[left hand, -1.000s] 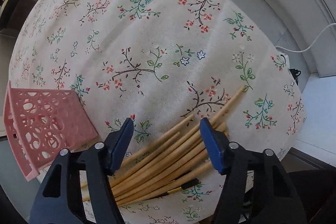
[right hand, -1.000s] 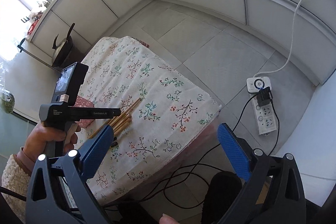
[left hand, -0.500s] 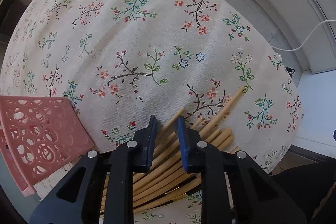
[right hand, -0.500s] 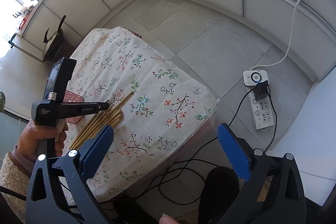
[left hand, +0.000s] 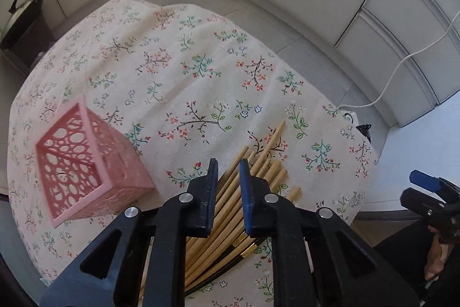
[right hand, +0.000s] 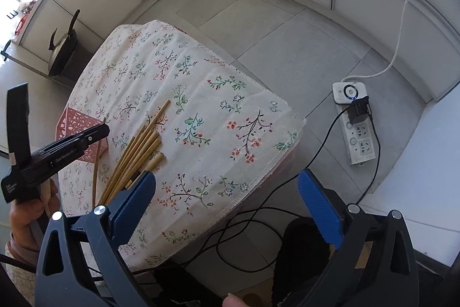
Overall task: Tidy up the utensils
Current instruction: 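Lift the held chopstick with the left tool while the right tool grasps another chopstick, then lower the left tool's chopstick into the pink basket and open, while the right tool carries its chopstick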
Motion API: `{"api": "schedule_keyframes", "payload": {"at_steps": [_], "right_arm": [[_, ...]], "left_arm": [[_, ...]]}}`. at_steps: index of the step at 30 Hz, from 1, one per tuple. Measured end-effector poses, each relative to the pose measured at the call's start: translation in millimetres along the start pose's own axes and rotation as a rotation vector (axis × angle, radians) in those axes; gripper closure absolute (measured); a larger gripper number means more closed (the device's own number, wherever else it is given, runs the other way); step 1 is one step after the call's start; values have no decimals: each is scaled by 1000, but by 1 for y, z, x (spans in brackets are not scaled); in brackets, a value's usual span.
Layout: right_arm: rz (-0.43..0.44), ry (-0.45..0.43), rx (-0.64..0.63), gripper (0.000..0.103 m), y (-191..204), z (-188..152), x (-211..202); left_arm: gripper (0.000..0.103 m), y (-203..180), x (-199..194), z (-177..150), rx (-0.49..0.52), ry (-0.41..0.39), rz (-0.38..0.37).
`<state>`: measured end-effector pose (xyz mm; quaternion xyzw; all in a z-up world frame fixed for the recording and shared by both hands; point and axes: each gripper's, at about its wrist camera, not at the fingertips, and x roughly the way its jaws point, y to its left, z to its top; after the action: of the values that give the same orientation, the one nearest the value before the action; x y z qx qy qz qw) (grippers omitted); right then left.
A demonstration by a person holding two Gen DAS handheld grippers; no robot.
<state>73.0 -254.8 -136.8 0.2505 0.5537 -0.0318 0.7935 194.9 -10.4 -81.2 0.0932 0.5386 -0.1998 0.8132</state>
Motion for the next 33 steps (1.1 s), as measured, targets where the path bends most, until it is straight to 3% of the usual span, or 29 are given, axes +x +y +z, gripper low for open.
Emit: {"api": "schedule_keyframes", "payload": {"at_steps": [6,12,18,19,27,28,29,33], "right_arm": [[31,36,95,7,13,11,16],[-12,120,193,8,49,37,62],[-173,178,212,43,92,58,116],[-192,189,213,52,98,58,123],[-301,139,244,64,134,71,143],[-315,125,238,76,136,71,143],[-323,108,227,93,138,71,141],[-200,62,250,95,129,68,135]], "left_arm": [[92,-12,-63,-39,70,-162,111],[99,10,-128,-82,34,-303,169],[99,32,-157,-110,-21,-391,216],[99,34,-161,-114,-27,-405,221],[99,46,-178,-121,-73,-484,177],[99,47,-179,-121,-79,-487,176],[99,48,-179,-121,-85,-488,175],[99,53,-179,-121,-113,-492,176]]}}
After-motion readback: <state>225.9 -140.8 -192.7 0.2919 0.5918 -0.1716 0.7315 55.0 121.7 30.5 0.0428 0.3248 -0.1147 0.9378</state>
